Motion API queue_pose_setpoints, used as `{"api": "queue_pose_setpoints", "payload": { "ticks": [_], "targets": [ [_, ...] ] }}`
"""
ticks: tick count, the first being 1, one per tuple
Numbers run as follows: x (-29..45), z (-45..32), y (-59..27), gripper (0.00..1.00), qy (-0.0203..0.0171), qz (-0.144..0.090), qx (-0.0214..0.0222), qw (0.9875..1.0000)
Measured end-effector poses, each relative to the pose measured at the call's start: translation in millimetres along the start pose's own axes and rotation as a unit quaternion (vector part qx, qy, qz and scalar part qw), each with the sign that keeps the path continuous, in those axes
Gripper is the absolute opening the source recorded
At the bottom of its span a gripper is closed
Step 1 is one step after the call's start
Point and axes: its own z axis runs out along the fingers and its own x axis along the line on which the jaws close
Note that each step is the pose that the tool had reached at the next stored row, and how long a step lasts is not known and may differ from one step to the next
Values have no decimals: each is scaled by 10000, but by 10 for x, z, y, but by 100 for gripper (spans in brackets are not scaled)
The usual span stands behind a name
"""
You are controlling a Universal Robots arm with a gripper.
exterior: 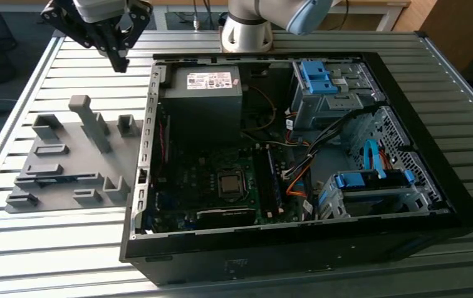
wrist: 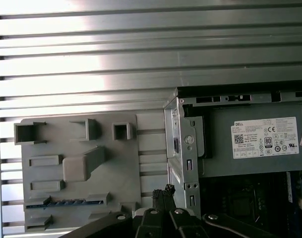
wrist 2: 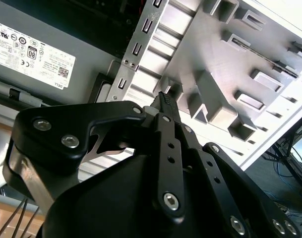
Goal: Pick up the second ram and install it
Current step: 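Reach for the second ram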
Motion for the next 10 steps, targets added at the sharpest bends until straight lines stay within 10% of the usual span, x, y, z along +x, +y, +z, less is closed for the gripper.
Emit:
{"api": "queue_pose_setpoints", "payload": {
  "ticks": [10],
  "targets": [
    [99,0,-8,11,0,0,0,10000]
  ]
}}
